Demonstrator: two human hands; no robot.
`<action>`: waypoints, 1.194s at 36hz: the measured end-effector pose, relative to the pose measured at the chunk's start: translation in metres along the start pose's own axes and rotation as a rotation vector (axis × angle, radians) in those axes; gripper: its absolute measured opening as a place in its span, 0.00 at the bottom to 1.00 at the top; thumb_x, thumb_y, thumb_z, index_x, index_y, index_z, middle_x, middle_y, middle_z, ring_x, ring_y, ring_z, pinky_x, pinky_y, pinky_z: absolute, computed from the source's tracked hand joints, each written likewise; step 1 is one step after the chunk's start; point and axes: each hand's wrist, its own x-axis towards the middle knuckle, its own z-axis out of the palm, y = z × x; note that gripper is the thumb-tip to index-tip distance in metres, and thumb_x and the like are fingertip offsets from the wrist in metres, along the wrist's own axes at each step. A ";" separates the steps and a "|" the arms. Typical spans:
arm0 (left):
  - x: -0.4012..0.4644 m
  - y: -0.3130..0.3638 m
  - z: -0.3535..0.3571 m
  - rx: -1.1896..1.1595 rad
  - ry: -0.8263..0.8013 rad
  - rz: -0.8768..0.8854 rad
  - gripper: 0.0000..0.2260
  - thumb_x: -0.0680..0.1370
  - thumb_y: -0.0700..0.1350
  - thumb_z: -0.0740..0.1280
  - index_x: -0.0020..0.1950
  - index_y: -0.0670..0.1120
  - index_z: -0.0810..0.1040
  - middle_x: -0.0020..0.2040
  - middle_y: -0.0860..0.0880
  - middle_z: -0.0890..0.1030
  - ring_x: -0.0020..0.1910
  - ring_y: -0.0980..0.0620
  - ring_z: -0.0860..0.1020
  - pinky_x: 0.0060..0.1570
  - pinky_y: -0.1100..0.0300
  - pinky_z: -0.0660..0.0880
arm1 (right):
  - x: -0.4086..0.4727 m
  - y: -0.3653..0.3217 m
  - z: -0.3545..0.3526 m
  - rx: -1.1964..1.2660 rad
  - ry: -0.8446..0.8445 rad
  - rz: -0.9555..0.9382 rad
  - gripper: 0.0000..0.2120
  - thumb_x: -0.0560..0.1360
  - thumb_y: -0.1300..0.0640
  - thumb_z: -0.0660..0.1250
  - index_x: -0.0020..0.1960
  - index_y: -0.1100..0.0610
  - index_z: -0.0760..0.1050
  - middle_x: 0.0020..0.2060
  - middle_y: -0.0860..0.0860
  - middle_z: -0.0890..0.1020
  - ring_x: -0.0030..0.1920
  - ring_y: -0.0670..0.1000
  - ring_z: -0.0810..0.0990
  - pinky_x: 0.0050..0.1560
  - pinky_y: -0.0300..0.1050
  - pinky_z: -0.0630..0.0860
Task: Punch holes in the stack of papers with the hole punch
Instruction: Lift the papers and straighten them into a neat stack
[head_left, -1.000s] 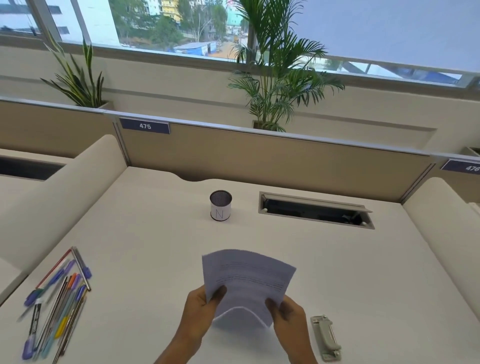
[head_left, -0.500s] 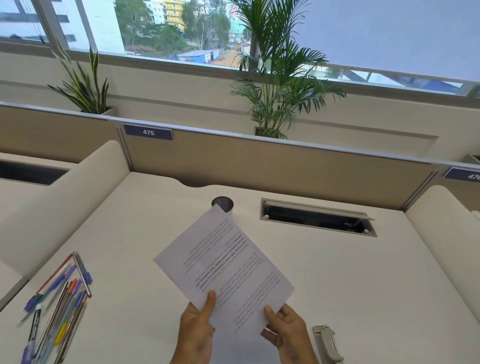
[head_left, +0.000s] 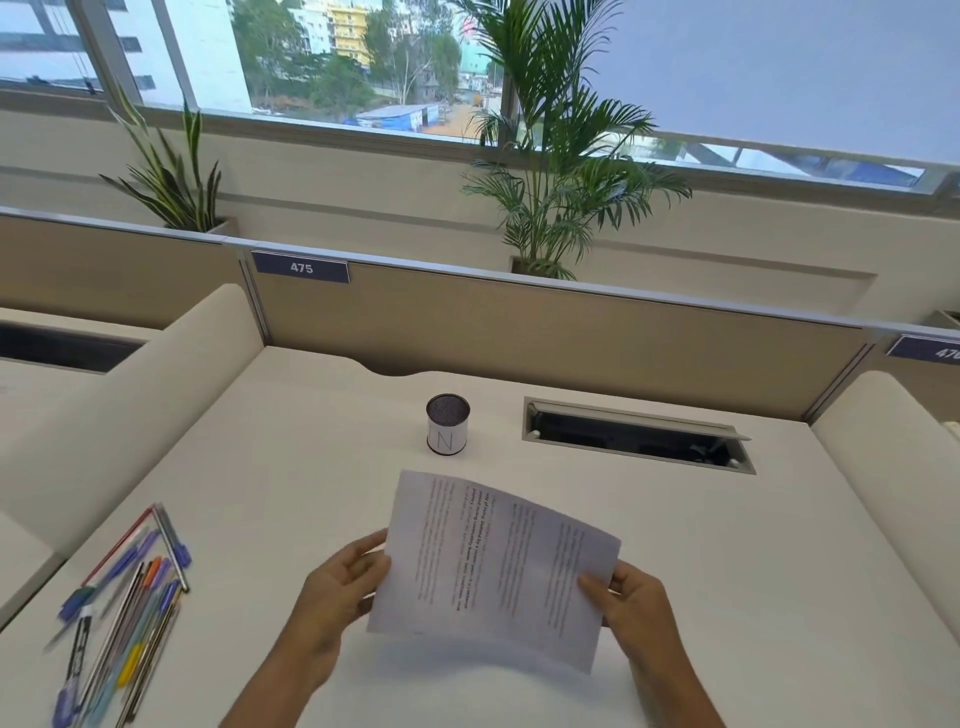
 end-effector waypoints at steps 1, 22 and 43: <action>0.001 0.003 0.002 0.042 -0.024 0.010 0.22 0.74 0.50 0.77 0.68 0.53 0.83 0.59 0.47 0.89 0.58 0.46 0.88 0.52 0.53 0.84 | 0.001 -0.003 0.000 -0.011 0.001 -0.016 0.09 0.79 0.64 0.74 0.56 0.54 0.88 0.48 0.50 0.92 0.47 0.54 0.91 0.42 0.46 0.87; -0.005 -0.066 0.036 0.376 0.193 0.099 0.15 0.79 0.37 0.76 0.38 0.55 0.84 0.32 0.57 0.87 0.38 0.58 0.82 0.40 0.60 0.77 | -0.022 0.065 0.027 -0.236 0.231 -0.186 0.08 0.74 0.65 0.80 0.39 0.56 0.86 0.26 0.48 0.82 0.30 0.39 0.73 0.33 0.40 0.72; -0.007 -0.044 0.023 0.239 0.150 0.009 0.04 0.82 0.43 0.73 0.53 0.48 0.88 0.45 0.52 0.91 0.45 0.51 0.88 0.43 0.59 0.83 | -0.003 0.021 -0.007 -0.100 -0.121 0.019 0.07 0.77 0.62 0.77 0.55 0.58 0.88 0.48 0.53 0.92 0.50 0.54 0.91 0.52 0.54 0.88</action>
